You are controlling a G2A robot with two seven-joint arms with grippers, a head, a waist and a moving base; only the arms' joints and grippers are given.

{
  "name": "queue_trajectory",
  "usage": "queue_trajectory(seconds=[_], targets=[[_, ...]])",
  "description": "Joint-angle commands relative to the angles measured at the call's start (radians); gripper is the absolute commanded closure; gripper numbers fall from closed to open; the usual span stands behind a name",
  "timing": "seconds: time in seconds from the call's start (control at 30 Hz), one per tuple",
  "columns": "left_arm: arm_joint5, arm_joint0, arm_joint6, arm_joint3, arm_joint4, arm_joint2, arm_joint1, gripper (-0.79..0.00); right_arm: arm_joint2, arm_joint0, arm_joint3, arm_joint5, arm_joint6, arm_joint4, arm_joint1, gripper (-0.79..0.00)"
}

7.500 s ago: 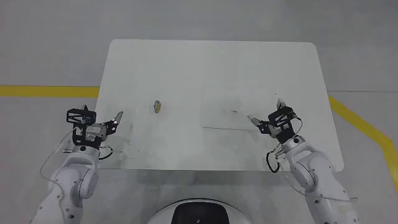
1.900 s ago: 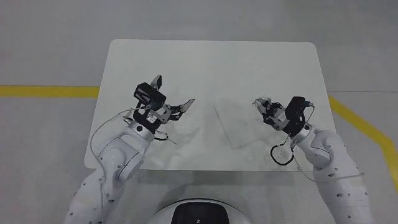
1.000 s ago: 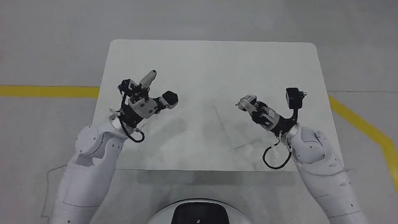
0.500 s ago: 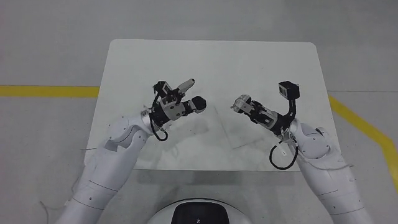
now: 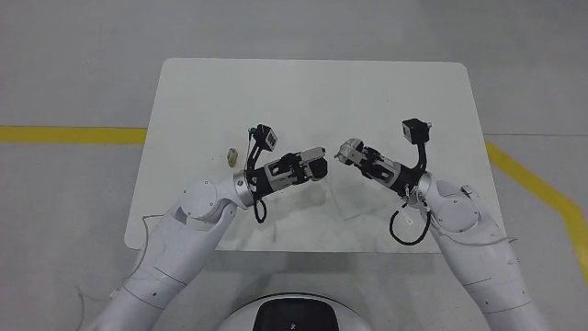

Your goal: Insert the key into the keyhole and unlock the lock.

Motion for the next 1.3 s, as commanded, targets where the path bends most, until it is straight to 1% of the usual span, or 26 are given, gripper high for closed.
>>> queue_trajectory(seconds=[0.0, 0.07, 0.13, 0.37, 0.47, 0.63, 0.83, 0.9, 1.03, 1.1, 1.13, 1.27], targets=[[-0.003, -0.004, 0.009, 0.004, 0.006, 0.001, -0.001, -0.382, -0.003, 0.0, 0.004, -0.005, 0.01, 0.017, 0.0, 0.0], [-0.004, -0.009, 0.011, 0.01, 0.019, 0.006, -0.002, -0.376, -0.007, 0.001, 0.01, -0.008, 0.025, 0.038, 0.0, 0.0], [-0.009, -0.015, 0.008, 0.016, 0.045, 0.014, -0.003, -0.339, -0.011, 0.004, 0.017, -0.011, 0.042, 0.05, 0.0, 0.0], [-0.019, -0.02, 0.012, 0.031, 0.079, 0.028, -0.006, -0.326, -0.015, 0.012, 0.027, -0.012, 0.07, 0.067, 0.001, 0.0], [-0.017, -0.022, 0.012, 0.034, 0.08, 0.029, -0.006, -0.277, -0.023, 0.017, 0.028, -0.008, 0.085, 0.069, 0.0, 0.0], [-0.017, -0.026, 0.007, 0.036, 0.081, 0.028, -0.007, -0.228, -0.033, 0.027, 0.031, 0.0, 0.098, 0.07, -0.001, 0.0], [-0.018, -0.029, 0.005, 0.043, 0.09, 0.031, -0.008, -0.095, -0.048, 0.039, 0.036, 0.007, 0.103, 0.067, -0.004, 0.0], [-0.019, -0.03, 0.006, 0.045, 0.092, 0.03, -0.008, -0.065, -0.052, 0.041, 0.038, 0.008, 0.104, 0.066, -0.005, 0.0], [-0.022, -0.031, 0.005, 0.047, 0.089, 0.027, -0.009, -0.046, -0.055, 0.043, 0.044, 0.008, 0.109, 0.072, -0.006, 0.0], [-0.025, -0.031, 0.004, 0.051, 0.09, 0.025, -0.008, -0.006, -0.054, 0.044, 0.047, 0.009, 0.112, 0.072, -0.005, 0.0], [-0.027, -0.031, 0.003, 0.053, 0.091, 0.025, -0.008, 0.0, -0.054, 0.044, 0.048, 0.009, 0.112, 0.072, -0.005, 0.0], [-0.033, -0.032, 0.004, 0.056, 0.092, 0.019, -0.008, 0.0, -0.051, 0.043, 0.052, 0.008, 0.114, 0.075, -0.005, 0.0]])
